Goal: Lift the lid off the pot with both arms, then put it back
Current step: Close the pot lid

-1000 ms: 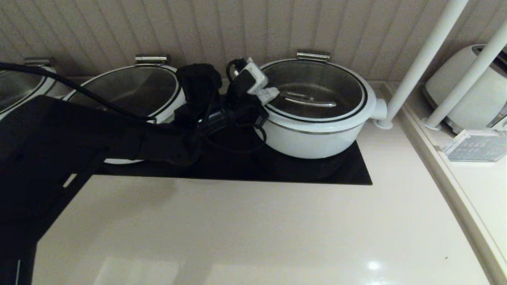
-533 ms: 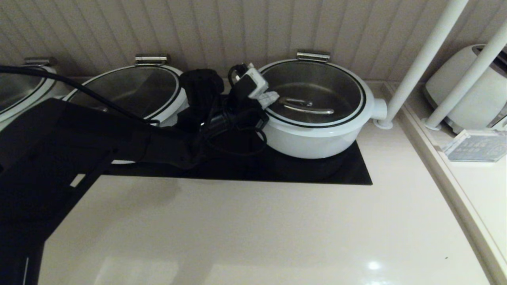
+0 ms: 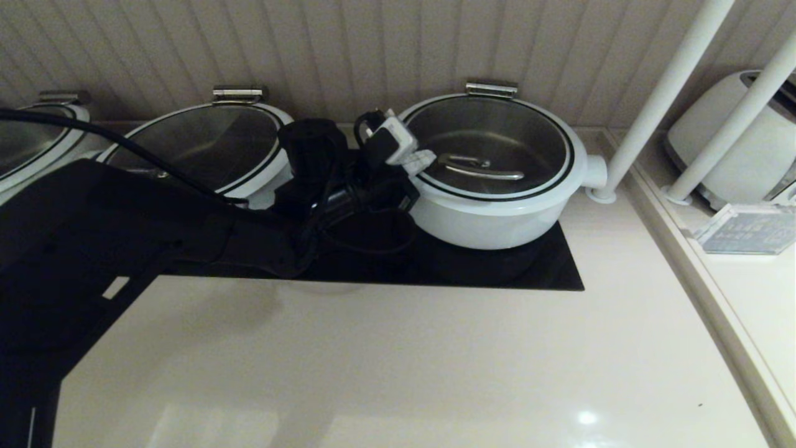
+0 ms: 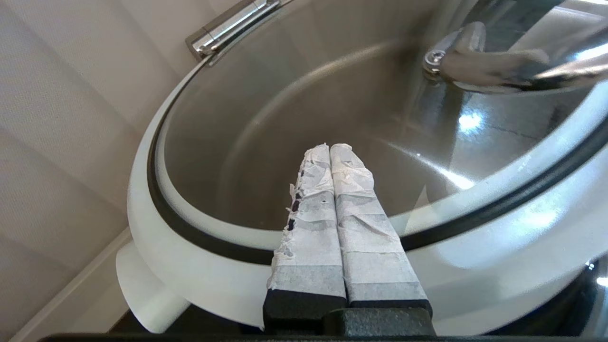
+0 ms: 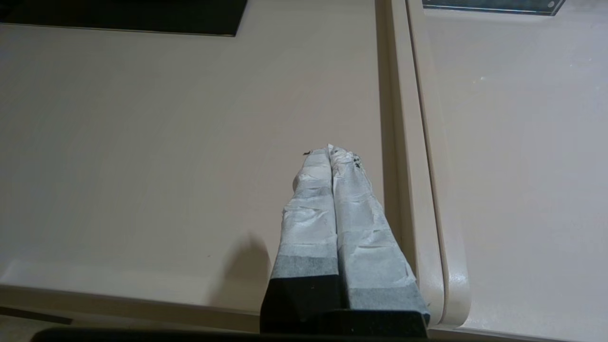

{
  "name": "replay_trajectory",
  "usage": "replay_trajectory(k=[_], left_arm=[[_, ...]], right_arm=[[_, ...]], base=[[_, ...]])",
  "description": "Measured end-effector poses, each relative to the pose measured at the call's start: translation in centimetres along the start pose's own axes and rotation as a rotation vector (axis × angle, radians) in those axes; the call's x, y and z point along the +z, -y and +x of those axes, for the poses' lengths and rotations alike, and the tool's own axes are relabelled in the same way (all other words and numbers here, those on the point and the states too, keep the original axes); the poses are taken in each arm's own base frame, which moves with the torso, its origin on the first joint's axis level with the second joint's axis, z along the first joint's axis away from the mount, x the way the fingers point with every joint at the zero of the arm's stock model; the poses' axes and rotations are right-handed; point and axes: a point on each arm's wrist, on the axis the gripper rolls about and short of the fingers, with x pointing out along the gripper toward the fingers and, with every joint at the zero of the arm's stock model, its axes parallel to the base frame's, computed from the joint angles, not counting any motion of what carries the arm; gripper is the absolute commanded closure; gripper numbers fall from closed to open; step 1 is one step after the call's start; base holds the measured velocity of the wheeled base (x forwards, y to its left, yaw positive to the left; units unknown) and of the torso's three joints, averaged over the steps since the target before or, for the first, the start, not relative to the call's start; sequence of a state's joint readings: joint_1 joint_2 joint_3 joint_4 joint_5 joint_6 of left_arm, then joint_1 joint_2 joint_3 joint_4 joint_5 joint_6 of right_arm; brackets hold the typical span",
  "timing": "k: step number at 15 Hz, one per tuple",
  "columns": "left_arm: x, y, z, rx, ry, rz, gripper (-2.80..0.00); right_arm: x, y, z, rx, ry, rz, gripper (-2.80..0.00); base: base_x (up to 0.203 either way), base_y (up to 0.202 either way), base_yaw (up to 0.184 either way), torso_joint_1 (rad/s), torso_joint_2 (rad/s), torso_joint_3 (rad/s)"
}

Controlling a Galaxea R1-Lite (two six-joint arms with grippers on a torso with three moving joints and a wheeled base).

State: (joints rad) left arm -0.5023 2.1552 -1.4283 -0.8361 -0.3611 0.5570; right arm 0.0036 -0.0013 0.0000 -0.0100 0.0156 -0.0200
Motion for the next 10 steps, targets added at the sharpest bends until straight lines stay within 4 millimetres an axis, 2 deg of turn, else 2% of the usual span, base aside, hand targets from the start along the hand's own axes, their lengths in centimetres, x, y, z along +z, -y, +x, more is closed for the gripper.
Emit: replay_trajectory(k=[3,10], left_arm=[[0.4,-0.6,-0.5,0.01,-0.007,0.0,0.0],[3.0,-3.3,-2.8,0.074,0.017,0.025,0.0]], right_arm=[[0.0,0.0,0.0,0.0,0.0,0.001,0.0],[0.0,0.0,0.0,0.001,-0.001,0.0,0.0]], base=[[0.0,0.0,0.0,0.0,0.0,0.0],[0.0,0.0,0.0,0.0,0.0,0.0]])
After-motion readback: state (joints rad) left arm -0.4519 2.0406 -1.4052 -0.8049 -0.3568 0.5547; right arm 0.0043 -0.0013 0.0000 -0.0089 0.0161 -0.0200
